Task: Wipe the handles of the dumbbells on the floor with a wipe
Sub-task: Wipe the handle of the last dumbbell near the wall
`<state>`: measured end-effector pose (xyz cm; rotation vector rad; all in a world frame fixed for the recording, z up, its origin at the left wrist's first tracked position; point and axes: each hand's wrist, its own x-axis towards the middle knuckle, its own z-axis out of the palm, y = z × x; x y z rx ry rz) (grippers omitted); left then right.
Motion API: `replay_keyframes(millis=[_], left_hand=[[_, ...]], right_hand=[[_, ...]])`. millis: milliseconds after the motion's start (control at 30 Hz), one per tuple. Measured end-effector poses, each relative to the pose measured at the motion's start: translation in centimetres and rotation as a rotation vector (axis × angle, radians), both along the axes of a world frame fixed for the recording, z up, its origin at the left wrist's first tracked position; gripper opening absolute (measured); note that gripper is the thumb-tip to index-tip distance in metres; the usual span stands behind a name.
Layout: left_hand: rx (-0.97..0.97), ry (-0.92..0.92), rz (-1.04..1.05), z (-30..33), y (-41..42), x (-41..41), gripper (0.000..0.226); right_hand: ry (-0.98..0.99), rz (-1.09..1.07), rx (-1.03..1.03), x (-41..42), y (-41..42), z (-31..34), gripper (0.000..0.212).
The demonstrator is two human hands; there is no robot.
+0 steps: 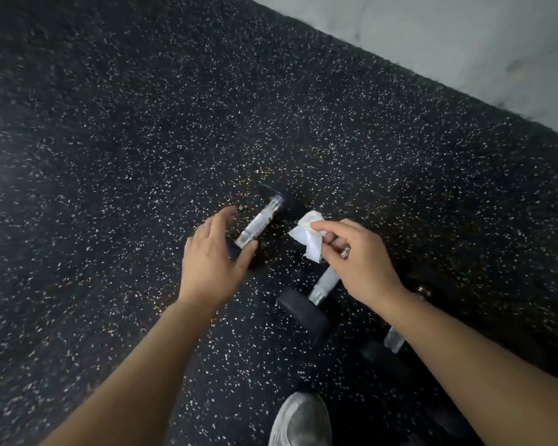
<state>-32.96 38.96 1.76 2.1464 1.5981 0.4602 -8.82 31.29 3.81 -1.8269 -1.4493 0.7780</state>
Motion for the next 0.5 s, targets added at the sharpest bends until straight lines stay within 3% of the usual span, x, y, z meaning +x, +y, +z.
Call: replay_keyframes(millis=[267, 500], left_hand=[[-0.033, -0.077, 0.113, -7.5, 1.7, -2.0, 0.071], [-0.072, -0.282, 0.243, -10.0, 1.3, -2.1, 0.080]], right_hand=[[0.024, 0.034, -0.046, -1.5, 4.8, -8.1, 0.034], [0.004, 0.048, 0.017, -4.1, 9.2, -11.0, 0.033]])
